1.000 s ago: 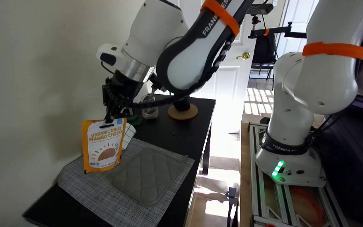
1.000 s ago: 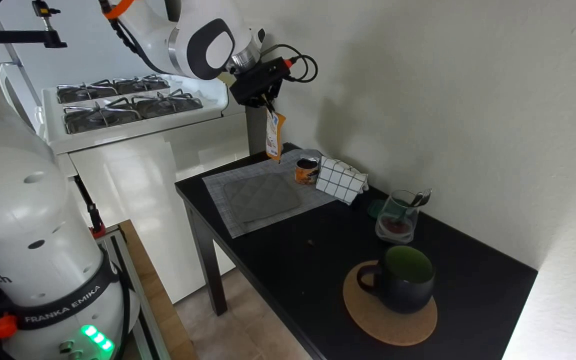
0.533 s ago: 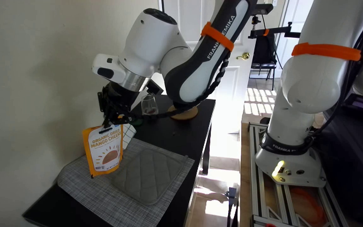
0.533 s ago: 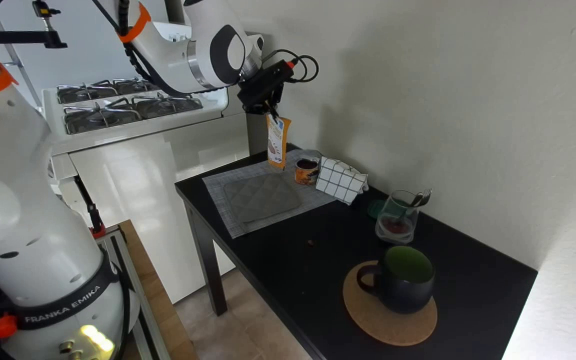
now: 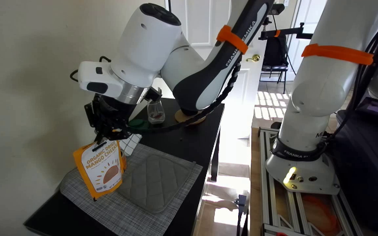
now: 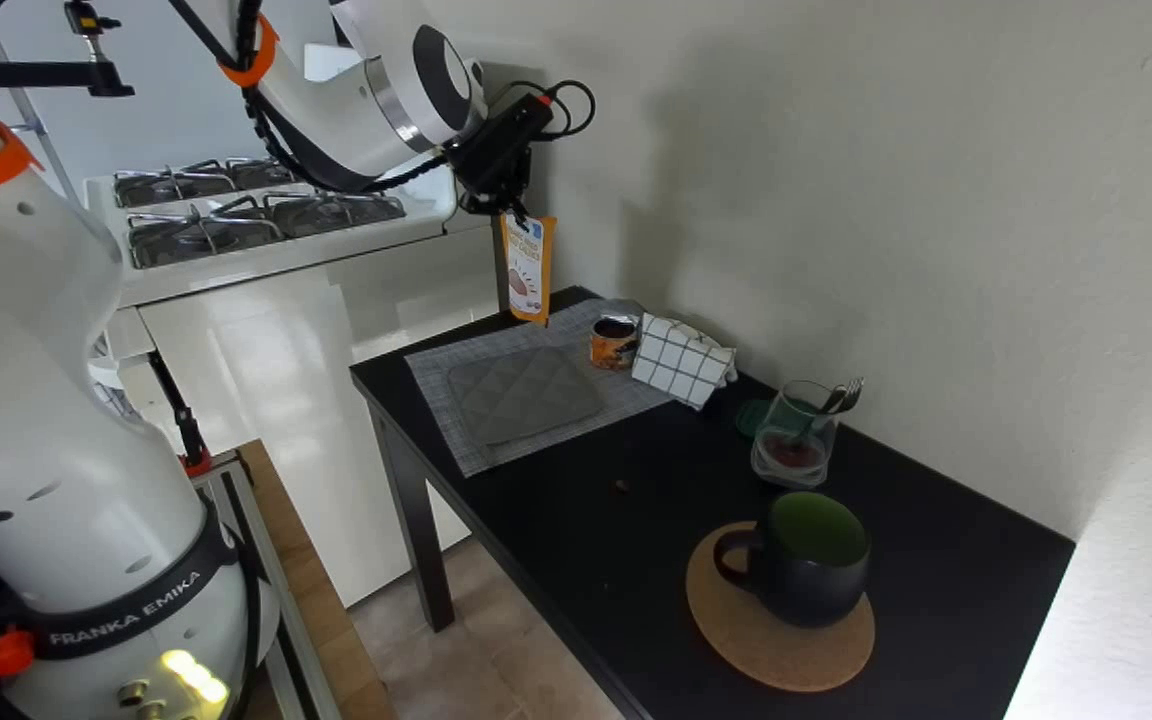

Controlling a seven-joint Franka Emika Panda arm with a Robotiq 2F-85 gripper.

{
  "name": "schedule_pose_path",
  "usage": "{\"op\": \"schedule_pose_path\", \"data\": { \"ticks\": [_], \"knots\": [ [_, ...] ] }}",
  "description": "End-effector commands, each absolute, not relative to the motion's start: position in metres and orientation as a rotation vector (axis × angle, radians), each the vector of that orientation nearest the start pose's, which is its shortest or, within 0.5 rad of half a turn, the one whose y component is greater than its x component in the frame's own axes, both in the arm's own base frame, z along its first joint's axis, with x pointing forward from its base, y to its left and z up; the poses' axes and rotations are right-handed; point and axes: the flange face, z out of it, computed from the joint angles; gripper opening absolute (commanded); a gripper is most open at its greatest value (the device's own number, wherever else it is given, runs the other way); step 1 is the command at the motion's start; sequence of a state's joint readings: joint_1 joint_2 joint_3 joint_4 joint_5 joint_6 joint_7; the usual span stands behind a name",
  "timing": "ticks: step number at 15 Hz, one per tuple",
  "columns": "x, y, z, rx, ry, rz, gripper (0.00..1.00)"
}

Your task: Make the dried mango package stand upright

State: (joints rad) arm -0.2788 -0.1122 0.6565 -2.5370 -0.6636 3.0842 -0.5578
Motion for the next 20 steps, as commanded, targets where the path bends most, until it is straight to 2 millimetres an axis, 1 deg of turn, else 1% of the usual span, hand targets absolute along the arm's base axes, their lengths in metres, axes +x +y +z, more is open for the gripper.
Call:
{"op": "schedule_pose_path", "data": {
  "ticks": [1, 4, 7, 10, 13, 16, 20],
  "knots": [
    [0.43, 0.239, 0.361, 1.802, 1.94, 0.708, 0.01],
    [0.43, 0.248, 0.355, 1.77, 1.945, 0.701, 0.01],
    [0.433, 0.255, 0.344, 1.79, 1.949, 0.725, 0.01],
    [0.439, 0.26, 0.323, 1.83, 1.956, 0.707, 0.01],
    [0.448, 0.265, 0.296, 1.857, 1.974, 0.684, 0.01],
    [0.453, 0.276, 0.276, 1.84, 2.02, 0.698, 0.01],
    [0.456, 0.294, 0.27, 1.774, 2.092, 0.761, 0.01]
  ]
}}
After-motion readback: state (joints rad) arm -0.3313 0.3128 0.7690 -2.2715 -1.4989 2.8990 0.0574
